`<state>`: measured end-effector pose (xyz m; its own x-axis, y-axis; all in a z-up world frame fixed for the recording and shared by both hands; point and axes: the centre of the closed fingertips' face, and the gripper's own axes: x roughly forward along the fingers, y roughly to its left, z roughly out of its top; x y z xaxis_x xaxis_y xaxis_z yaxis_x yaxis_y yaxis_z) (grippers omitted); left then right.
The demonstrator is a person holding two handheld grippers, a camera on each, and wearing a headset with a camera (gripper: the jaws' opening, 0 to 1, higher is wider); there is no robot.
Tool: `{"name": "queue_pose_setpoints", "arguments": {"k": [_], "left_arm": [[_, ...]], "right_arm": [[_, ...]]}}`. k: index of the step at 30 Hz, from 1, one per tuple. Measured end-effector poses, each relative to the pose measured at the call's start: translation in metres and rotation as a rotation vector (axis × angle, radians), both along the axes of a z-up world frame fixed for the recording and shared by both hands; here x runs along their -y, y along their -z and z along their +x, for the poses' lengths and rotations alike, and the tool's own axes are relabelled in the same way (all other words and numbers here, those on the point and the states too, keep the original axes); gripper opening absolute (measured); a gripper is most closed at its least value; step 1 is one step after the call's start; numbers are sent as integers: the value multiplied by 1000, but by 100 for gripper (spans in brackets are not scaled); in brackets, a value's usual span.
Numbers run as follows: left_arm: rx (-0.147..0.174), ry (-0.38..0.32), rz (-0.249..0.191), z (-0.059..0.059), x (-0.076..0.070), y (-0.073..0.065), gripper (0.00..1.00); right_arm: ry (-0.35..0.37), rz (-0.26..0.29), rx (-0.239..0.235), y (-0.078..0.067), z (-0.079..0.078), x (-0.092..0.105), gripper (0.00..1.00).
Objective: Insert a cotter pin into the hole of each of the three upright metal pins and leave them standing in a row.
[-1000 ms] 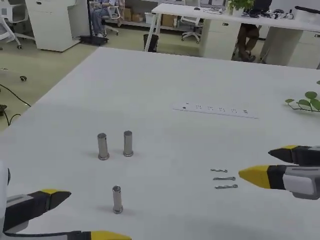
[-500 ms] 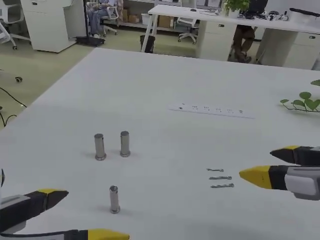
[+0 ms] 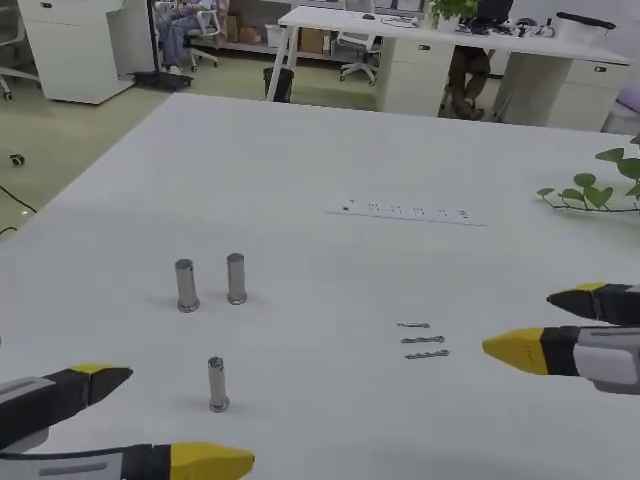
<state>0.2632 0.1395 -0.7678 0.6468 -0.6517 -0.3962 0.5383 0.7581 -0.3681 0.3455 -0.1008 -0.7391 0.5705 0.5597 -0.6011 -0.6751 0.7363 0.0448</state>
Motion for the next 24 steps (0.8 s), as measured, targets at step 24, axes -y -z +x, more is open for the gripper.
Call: {"name": "queue_pose_setpoints", "arguments": {"k": [24], "left_arm": [[38, -13, -17, -6, 5, -11, 99]], "right_arm": [[-76, -54, 64, -35, 3, -7, 67]]}}
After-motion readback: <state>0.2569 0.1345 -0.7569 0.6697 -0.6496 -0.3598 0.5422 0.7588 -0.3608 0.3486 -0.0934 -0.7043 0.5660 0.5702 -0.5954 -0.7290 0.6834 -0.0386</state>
